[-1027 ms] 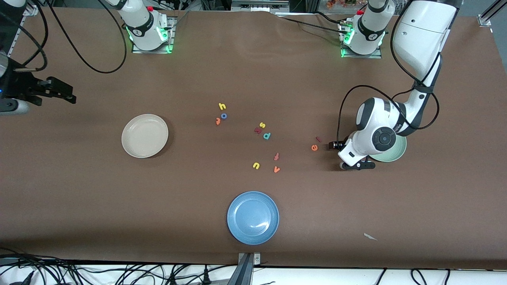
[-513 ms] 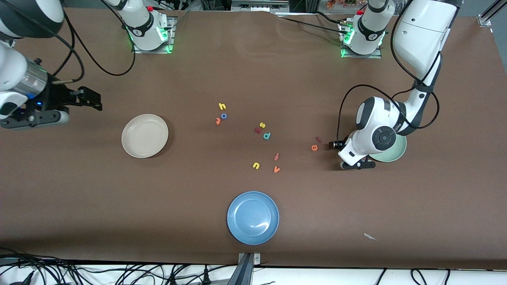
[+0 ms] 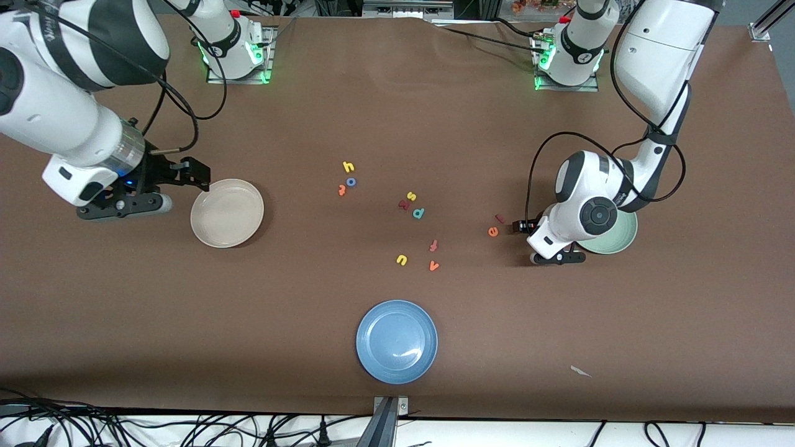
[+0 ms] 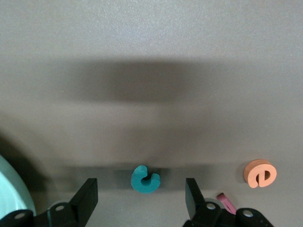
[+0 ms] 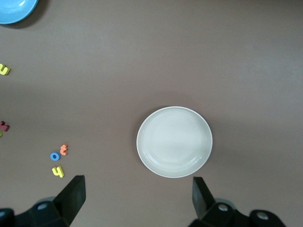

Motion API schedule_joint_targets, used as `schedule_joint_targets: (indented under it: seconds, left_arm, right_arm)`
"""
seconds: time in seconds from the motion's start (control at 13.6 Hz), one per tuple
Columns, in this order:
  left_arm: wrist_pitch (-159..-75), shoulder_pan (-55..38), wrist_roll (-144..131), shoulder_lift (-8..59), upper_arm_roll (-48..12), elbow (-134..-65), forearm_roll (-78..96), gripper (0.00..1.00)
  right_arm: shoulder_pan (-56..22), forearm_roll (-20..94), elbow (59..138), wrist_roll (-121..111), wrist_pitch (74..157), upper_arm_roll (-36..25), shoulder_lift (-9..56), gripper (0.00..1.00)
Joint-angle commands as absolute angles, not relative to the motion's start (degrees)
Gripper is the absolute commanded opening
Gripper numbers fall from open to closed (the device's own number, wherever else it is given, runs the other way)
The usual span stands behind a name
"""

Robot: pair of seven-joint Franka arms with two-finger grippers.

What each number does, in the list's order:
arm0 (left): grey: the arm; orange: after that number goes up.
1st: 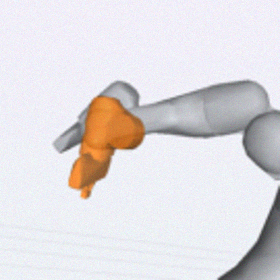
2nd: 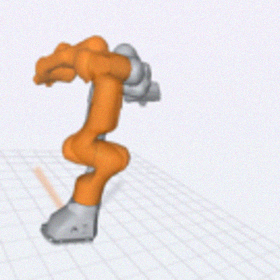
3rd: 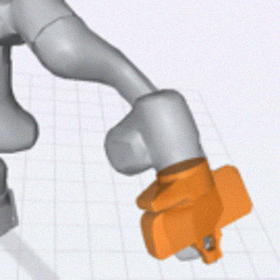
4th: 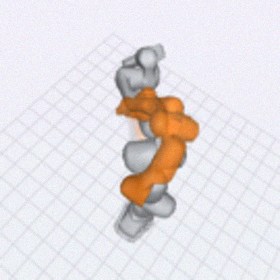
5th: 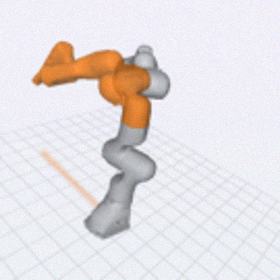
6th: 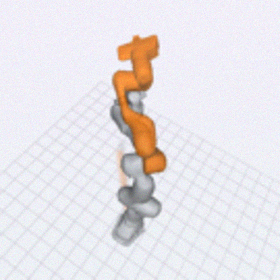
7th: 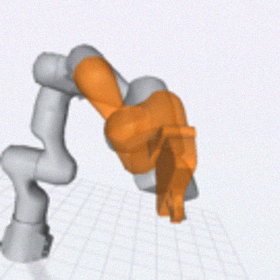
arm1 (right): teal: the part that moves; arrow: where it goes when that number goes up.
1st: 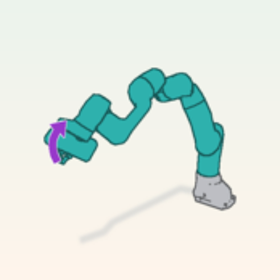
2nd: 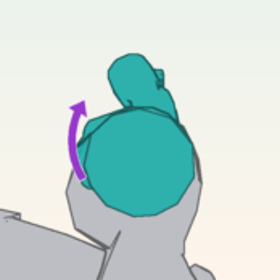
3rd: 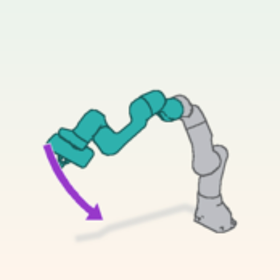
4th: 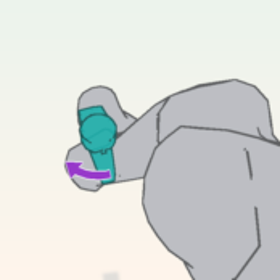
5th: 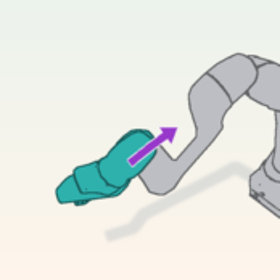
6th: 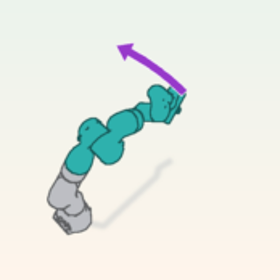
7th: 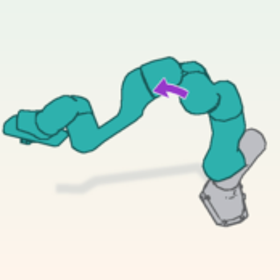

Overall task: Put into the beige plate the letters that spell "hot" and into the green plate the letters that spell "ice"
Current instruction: 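Lower the left gripper onto the teal c while the right gripper reaches letters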

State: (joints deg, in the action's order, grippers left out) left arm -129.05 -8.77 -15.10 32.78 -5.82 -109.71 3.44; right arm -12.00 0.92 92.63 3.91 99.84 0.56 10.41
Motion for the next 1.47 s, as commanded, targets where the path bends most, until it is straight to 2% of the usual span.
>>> schedule_joint_targets:
  seconds: [0.0, 0.66, 0.95, 1.39]
  left_arm:
    - [-129.9, -8.88, -15.03, 31.38, -5.8, -111.36, 5.62, 0.83]
    - [-129.9, -8.96, -15.03, 32.17, -5.8, -111.36, 5.54, 0.83]
    - [-131.04, -9.05, -15.03, 32.61, -5.8, -111.27, 5.54, 0.82]
    - [-131.13, -9.14, -15.03, 33.22, -5.8, -111.18, 5.62, 0.82]
  right_arm:
    - [-10.99, -1.23, 98.16, 5.1, 104.49, 2.63, 9.49, 1.0]
    - [-11.07, -1.06, 103.09, 25.12, 113.63, 12.38, 12.82, 1.0]
    - [-11.07, -1.4, 109.59, 34.88, 125.74, 17.48, 14.49, 1.0]
    - [-12.74, -3.6, 109.95, 35.51, 127.79, 17.93, 17.05, 1.0]
